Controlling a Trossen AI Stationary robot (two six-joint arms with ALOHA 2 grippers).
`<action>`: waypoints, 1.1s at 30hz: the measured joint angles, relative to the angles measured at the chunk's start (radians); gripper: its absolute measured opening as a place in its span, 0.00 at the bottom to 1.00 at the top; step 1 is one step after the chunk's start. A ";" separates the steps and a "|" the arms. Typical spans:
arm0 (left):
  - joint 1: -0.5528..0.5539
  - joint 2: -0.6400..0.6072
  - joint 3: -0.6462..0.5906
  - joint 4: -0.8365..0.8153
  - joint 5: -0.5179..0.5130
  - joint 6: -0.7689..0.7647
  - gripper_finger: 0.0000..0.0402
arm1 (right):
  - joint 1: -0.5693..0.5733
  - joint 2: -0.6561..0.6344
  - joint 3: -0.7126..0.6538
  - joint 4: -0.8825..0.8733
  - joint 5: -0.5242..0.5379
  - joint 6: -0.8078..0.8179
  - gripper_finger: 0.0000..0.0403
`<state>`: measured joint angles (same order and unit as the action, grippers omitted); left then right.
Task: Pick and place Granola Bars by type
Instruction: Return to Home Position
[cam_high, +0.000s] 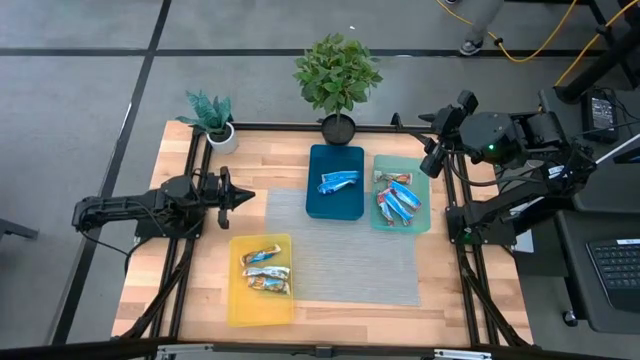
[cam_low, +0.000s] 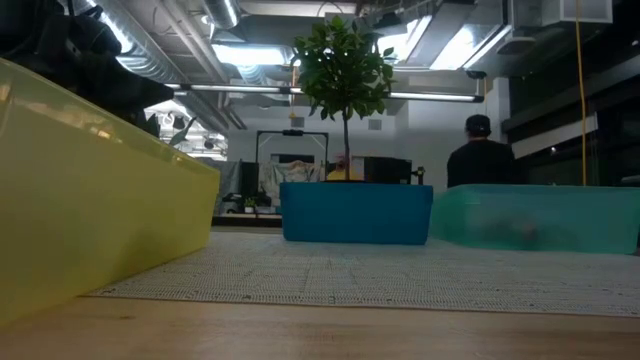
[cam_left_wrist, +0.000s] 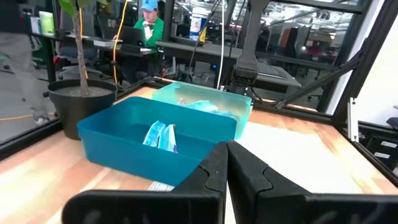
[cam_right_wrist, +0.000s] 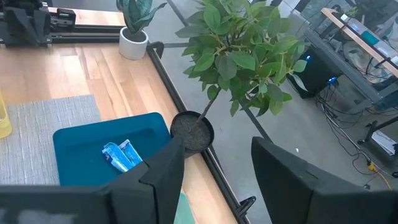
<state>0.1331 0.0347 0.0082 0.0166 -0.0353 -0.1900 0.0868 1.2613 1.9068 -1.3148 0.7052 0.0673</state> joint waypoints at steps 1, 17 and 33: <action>0.000 0.000 0.000 0.000 0.000 0.008 0.00 | 0.000 0.000 0.000 0.000 0.000 0.000 0.47; 0.000 0.008 0.000 0.001 0.003 -0.006 0.01 | 0.000 -0.010 -0.012 0.012 -0.029 0.018 0.41; 0.000 0.008 0.000 0.001 0.003 -0.006 0.01 | -0.025 -0.576 -1.014 1.146 -0.478 -0.120 0.01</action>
<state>0.1329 0.0429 0.0082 0.0177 -0.0326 -0.1959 0.0621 0.6850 0.8923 -0.1689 0.2276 -0.0526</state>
